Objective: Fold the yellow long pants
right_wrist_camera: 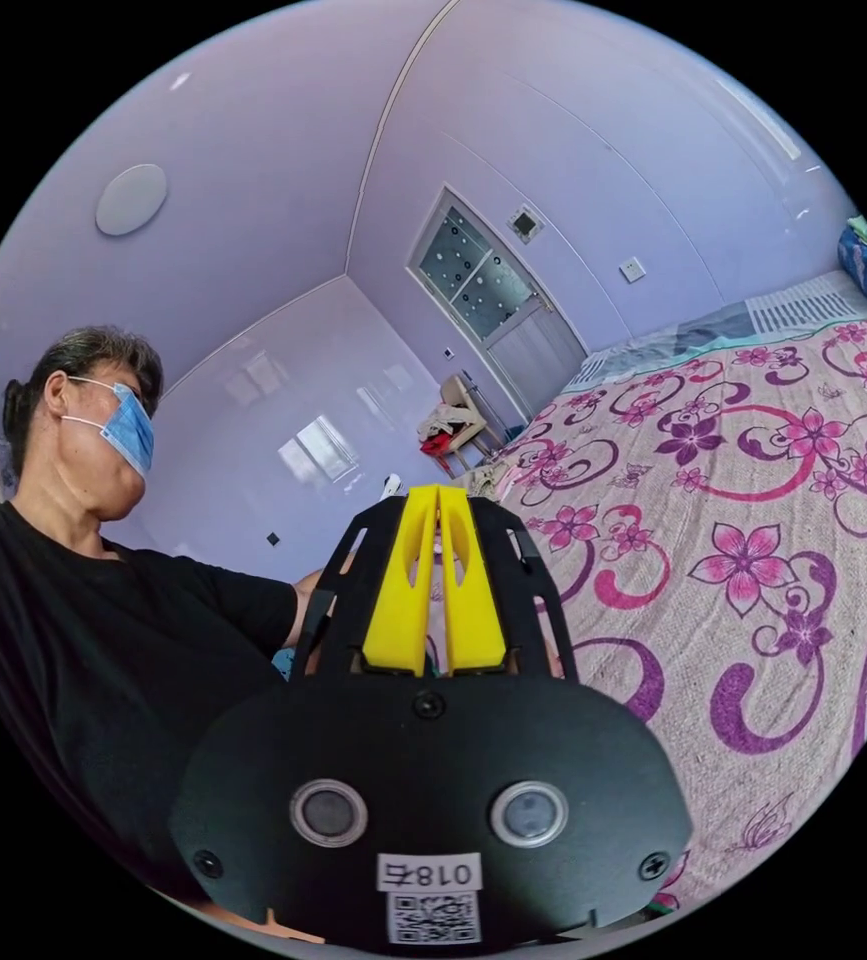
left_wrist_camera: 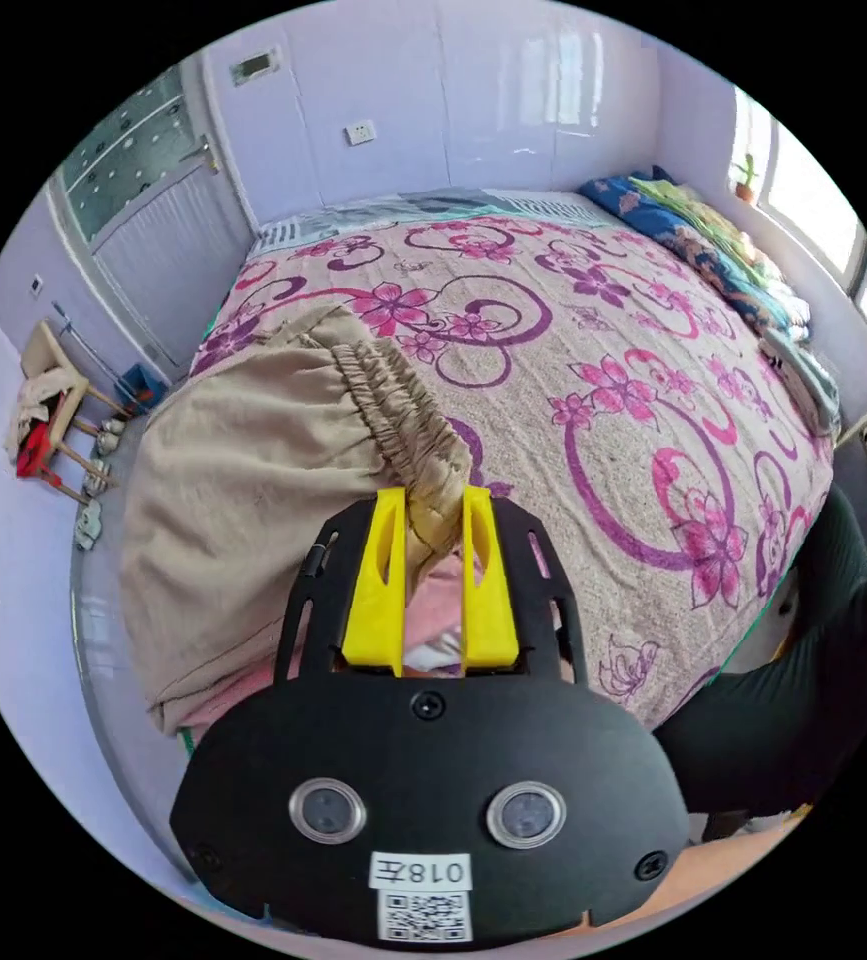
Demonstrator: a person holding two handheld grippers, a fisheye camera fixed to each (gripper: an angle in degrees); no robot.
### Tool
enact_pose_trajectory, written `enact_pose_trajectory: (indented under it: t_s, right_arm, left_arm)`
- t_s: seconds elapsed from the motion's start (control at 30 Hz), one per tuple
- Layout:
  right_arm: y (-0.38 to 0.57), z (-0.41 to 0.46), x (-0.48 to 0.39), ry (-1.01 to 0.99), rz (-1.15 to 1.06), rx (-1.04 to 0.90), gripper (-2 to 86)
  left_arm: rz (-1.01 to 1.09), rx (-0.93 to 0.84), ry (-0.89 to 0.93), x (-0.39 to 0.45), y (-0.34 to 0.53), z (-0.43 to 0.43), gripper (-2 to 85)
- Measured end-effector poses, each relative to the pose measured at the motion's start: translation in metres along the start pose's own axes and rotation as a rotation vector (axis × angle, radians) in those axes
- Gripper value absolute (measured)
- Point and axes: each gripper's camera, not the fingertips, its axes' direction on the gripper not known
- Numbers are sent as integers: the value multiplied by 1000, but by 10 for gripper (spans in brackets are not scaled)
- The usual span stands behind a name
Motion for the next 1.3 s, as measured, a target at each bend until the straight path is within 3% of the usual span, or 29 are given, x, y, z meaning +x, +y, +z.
enact_pose_trajectory:
  t_s: [0.13,0.23,0.3,0.43,0.5,0.6,0.7,0.83,1.0,1.13,1.3]
  right_arm:
    - [-13,-11,4,12,22,28,-4]
    - [-20,-19,8,30,46,44,-4]
    - [-25,-23,11,18,70,56,-4]
    - [-39,-26,18,-16,124,74,-4]
    - [-48,-23,19,-23,128,68,-4]
    - [-64,-11,17,-52,124,36,-3]
    - [-80,21,17,-89,121,-56,-3]
    - [-99,104,16,-138,120,-256,1]
    - [-130,209,13,-46,87,-435,26]
    - [-158,272,28,76,140,-522,69]
    - [-188,314,75,24,361,-548,122]
  left_arm:
    - [-216,180,129,-50,40,10,46]
    - [-423,473,400,-95,100,16,43]
    - [-545,802,653,-122,166,26,41]
    - [-553,1297,851,-129,273,37,40]
    - [-470,1566,871,-115,348,36,41]
    - [-371,1781,811,-83,446,32,41]
    - [-383,1864,736,-51,535,40,42]
    - [-498,1837,717,-25,607,72,41]
    - [-637,1896,676,-12,673,130,41]
    - [-579,1942,680,-19,690,147,41]
    - [-417,1969,689,-35,691,142,41]
